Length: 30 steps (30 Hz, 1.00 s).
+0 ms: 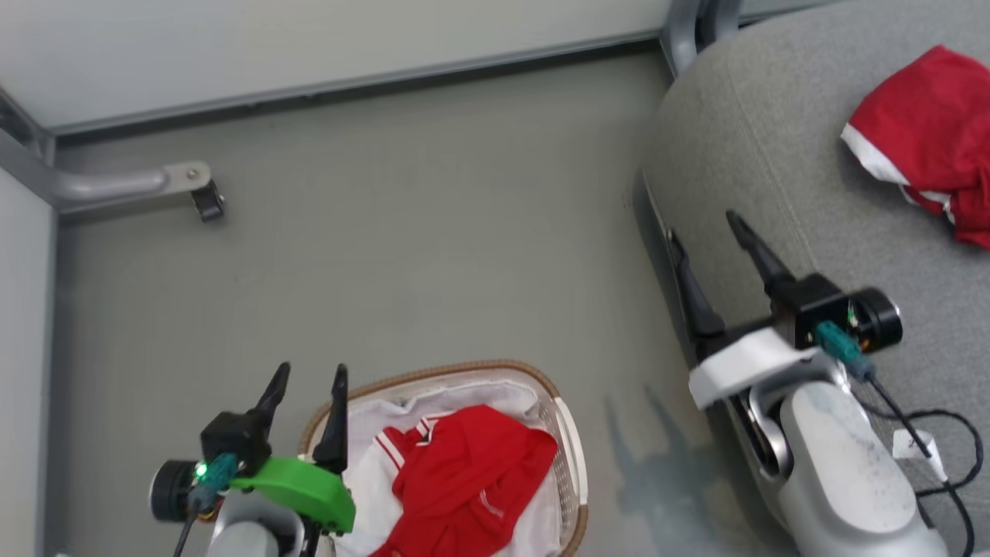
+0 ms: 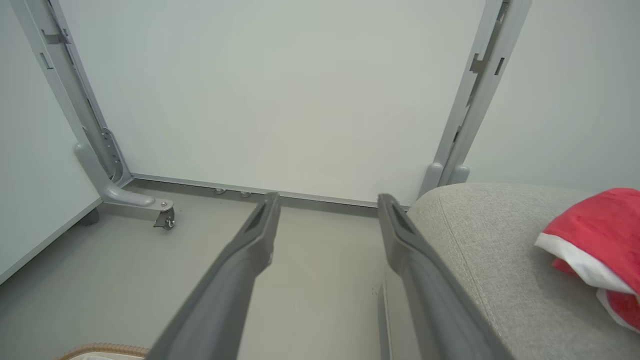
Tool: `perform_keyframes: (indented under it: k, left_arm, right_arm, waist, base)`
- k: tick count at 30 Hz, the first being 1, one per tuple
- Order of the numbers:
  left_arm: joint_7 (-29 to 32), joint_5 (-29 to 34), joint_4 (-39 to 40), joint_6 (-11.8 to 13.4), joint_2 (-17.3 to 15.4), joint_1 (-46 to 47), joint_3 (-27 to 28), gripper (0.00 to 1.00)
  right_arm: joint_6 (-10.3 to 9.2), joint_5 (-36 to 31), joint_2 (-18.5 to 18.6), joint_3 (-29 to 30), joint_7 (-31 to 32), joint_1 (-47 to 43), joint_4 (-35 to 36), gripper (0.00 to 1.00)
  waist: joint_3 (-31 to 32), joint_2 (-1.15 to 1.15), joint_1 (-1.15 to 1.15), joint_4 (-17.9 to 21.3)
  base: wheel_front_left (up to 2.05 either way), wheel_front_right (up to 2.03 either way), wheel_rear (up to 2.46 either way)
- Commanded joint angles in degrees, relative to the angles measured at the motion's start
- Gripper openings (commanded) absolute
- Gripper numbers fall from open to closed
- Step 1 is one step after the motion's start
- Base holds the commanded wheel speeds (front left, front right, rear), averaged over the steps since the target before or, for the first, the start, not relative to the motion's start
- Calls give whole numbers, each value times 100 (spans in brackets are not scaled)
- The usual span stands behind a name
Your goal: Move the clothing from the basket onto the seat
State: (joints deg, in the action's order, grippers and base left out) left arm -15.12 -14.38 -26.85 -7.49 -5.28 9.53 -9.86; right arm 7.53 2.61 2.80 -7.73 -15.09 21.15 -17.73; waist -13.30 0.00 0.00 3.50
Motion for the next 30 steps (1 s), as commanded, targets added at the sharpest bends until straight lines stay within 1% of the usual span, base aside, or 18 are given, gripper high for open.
perform_keyframes:
  k: [1,9,11,16,24,30]
  left_arm:
    - [-4,-91,-119,0,-108,221,-153,100]
    - [-4,-466,-867,0,-470,1005,-1181,100]
    - [-3,-642,-1118,0,-538,1168,-1372,100]
    - [-4,-947,-1793,0,-774,1711,-2104,100]
    - [-2,-1552,-2781,0,-1005,2491,-3203,100]
    - [83,-1955,-3273,0,-1165,2983,-3828,100]
  right_arm:
    - [-8,19,18,-24,-11,153,99,100]
    - [-8,93,20,-189,-11,757,628,100]
    - [-8,118,16,-216,-11,864,750,100]
    - [-8,156,17,-281,-11,1048,965,100]
    - [-8,220,14,-338,-11,1171,1181,100]
    - [-8,340,15,-351,-11,1203,1405,100]
  waist:
    - [-658,0,0,288]
    - [-1782,0,0,714]
    - [-2021,0,0,799]
    - [-2577,0,0,994]
    - [-3300,0,0,1222]
    - [-3741,0,0,1365]
  base:
    - [0,0,0]
    - [0,0,0]
    - [0,0,0]
    - [0,0,0]
    - [0,0,0]
    - [0,0,0]
